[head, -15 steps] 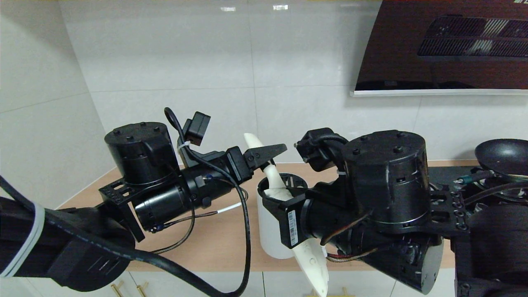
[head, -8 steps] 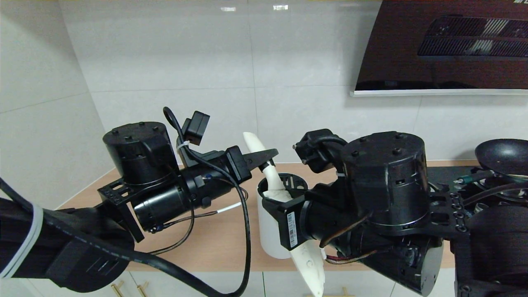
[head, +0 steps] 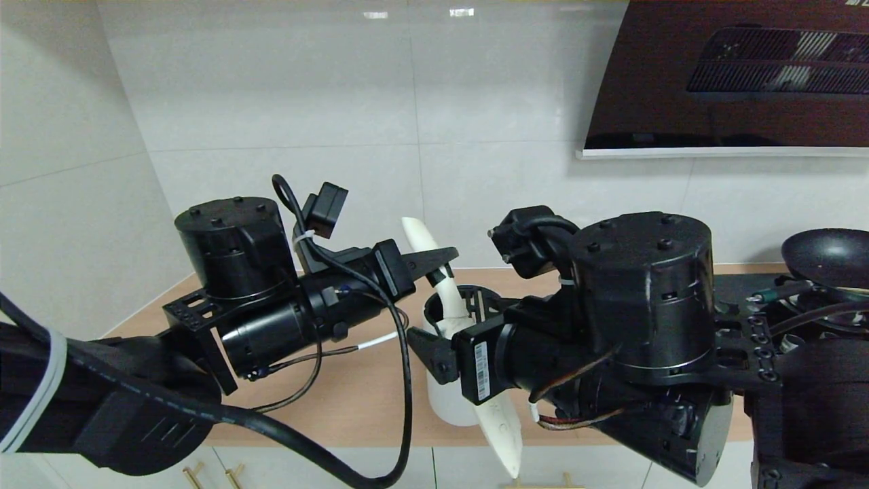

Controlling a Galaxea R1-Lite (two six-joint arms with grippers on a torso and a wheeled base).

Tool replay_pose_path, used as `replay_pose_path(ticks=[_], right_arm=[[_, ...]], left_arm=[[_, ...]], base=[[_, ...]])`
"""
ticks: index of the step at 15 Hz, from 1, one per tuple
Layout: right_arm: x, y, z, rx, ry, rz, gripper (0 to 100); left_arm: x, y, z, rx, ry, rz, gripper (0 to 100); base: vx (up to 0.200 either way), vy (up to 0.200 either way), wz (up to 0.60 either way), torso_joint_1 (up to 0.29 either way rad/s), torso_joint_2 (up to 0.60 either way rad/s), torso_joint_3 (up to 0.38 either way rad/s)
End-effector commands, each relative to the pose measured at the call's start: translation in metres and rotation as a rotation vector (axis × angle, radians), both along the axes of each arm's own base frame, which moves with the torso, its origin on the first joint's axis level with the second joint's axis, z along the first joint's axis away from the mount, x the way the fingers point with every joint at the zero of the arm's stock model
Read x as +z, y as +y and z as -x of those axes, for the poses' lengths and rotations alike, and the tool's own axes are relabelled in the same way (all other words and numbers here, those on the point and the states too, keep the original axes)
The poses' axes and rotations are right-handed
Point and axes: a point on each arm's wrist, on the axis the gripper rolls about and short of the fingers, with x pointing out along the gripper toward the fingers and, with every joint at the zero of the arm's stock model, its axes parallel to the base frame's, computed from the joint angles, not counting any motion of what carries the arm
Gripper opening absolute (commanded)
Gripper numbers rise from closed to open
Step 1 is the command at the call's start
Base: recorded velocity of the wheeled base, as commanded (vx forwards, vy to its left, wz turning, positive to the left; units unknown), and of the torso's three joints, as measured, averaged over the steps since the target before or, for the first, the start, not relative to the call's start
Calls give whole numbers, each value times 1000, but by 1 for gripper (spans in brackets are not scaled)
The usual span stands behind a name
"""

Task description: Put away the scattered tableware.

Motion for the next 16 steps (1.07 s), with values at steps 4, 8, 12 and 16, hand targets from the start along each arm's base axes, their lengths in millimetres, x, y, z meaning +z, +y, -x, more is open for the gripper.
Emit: replay_pose_path(ticks=[4,8,12,16], right_arm=[[19,-27,2,-41,-38,-34,100],[50,-99,-34,-250,-120,-90,100],[46,-147,-58,-271,-152,-15,100],[44,-152,-66,-299,-147,-4,100]], left_arm=[[46,4,2,108,12,-15,0],[110,8,-16,294,-73,-157,0],[120,-10,-36,519,-147,-334,0],[101,-32,-31,616,-142,-453,0]], base=[[0,0,0,0,0,0],[0,0,0,0,0,0],[0,0,0,0,0,0],[0,0,0,0,0,0]])
